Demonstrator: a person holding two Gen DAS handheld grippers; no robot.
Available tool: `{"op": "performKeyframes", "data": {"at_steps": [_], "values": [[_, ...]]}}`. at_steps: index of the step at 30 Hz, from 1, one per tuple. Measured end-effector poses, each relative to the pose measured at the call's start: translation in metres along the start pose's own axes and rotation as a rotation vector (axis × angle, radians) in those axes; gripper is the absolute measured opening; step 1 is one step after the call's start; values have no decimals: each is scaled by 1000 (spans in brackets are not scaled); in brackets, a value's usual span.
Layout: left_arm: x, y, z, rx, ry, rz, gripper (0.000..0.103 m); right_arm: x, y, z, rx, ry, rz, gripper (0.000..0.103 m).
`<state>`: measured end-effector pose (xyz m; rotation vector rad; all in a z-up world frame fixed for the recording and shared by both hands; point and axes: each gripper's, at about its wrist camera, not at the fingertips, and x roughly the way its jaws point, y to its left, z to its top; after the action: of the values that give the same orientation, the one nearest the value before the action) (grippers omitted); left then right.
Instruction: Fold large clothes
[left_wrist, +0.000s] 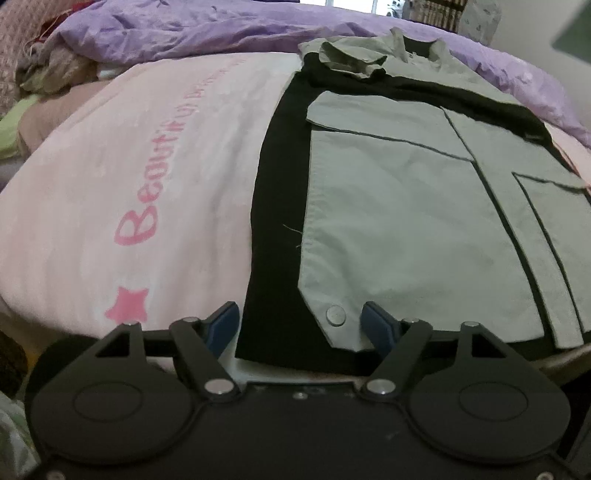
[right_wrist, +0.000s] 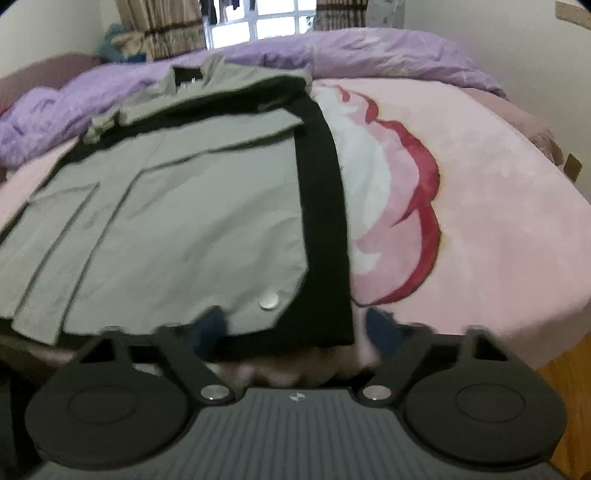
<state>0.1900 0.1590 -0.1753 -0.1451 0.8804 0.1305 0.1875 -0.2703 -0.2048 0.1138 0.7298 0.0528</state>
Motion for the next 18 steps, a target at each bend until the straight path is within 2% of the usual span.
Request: {"op": "performKeyframes", "data": {"at_steps": [1,3,4,5,6,7,10,12,14,17,18], "values": [[-2,2,2,-10,-6,-5,67,-6,1,2,14,-19,-12,29],[-6,2,6,0,-24,11,60,-16,2,7,16,-42,-6,21],[-10,1,10,17,-37,23,35,-23,4,9,4,-65,-4,19],[-15,1,14,26,-49,41,4,-29,6,13,-7,-87,0,18],[-19,3,18,32,-63,54,2,-36,8,16,-16,-116,1,15],[-27,5,23,28,-88,35,2,-46,11,19,-19,-159,-1,3],[-49,11,30,8,-140,10,2,-64,11,28,13,-240,-3,3],[-49,10,29,30,-125,43,2,-62,11,29,-4,-222,-21,3],[-36,10,21,35,-79,70,1,-44,8,23,-6,-161,-66,3],[-2,14,3,41,36,196,0,-7,-1,4,35,-44,-108,4],[-2,16,-3,48,-3,193,0,0,-1,-3,35,-42,-118,5]]}}
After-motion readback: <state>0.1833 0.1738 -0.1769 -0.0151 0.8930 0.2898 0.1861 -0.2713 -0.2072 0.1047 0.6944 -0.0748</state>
